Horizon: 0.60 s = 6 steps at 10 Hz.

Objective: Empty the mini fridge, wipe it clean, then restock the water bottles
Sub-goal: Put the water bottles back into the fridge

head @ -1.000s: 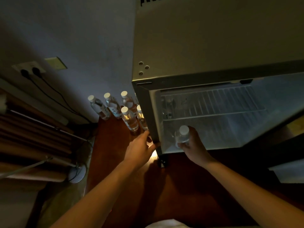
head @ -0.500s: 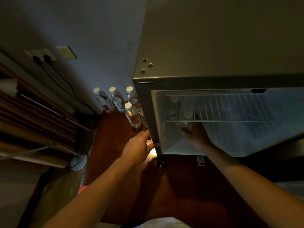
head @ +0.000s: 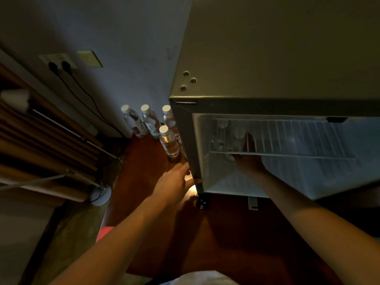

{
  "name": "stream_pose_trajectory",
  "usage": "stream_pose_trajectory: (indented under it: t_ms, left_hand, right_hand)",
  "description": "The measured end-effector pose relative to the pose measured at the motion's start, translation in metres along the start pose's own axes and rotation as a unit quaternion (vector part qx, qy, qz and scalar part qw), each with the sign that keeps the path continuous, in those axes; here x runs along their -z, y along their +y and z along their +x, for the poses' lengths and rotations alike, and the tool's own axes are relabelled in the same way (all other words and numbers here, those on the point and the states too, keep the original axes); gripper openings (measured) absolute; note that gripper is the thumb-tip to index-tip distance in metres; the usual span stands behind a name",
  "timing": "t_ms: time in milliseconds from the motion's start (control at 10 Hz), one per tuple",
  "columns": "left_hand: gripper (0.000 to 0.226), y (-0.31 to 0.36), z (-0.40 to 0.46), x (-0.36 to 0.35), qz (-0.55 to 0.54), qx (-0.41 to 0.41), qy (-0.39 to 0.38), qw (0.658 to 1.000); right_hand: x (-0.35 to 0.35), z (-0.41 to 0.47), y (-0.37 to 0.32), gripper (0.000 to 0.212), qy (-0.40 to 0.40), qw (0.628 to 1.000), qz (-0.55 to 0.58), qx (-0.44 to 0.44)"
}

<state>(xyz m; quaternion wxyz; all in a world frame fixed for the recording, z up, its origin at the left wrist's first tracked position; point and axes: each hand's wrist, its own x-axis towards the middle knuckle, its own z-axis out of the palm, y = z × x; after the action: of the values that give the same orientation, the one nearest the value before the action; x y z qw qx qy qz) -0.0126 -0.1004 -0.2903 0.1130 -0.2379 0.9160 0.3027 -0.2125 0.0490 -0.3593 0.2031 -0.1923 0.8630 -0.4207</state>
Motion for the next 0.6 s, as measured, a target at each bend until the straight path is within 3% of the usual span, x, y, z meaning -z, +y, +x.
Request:
stream_pose_trajectory:
  t_ms: [400,600]
  left_hand:
    - [0.033,-0.002,-0.001,0.0,-0.011,-0.003,-0.004,1.0]
    - [0.033,-0.004,0.001,-0.002,0.0,0.009,0.006,1.0]
  right_hand:
    - [0.003,0.006,-0.008,0.076,0.035,0.999,-0.026,-0.02]
    - [0.017,0.019,-0.002,0.08,-0.052,0.993,-0.078,-0.066]
